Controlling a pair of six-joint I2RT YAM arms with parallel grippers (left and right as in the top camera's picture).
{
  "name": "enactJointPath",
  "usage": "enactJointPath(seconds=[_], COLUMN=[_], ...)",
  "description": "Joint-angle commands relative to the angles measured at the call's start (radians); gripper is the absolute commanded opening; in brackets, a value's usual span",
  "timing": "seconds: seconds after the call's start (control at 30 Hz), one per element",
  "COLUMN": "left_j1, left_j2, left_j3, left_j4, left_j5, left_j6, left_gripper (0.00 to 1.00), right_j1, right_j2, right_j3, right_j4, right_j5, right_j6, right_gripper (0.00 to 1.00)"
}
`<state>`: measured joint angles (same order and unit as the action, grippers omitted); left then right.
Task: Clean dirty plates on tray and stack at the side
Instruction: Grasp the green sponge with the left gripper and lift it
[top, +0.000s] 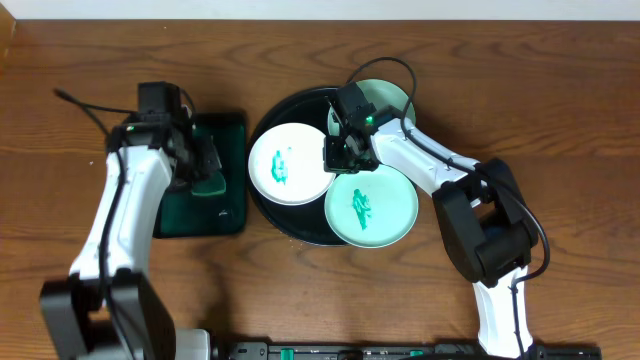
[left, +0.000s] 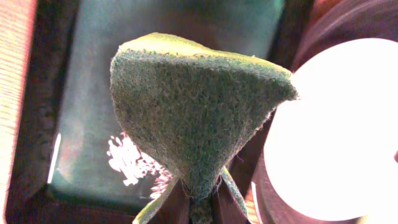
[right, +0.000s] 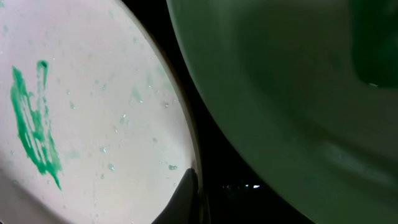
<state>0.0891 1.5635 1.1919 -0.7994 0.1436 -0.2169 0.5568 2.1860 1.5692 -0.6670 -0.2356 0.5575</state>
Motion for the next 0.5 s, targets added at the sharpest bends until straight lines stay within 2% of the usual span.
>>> enactJointPath(seconds=[0.0, 0.47], left_j1=[-0.002, -0.002], left_j2=[-0.027, -0.02], left_j3=[0.028, 0.028], left_j4=[0.001, 0.02], left_j5=[0.006, 0.002], left_j6=[-0.014, -0.014], left_gripper=[0.07, 0.07], right_j1=[0.007, 0.007], right_j2=[0.031, 0.03], right_j3=[-0.016, -0.016], right_j4=[-0.026, -0.025], right_j5=[-0.016, -0.016], right_j6=[-0.031, -0.031], right_gripper=[0.01, 0.01])
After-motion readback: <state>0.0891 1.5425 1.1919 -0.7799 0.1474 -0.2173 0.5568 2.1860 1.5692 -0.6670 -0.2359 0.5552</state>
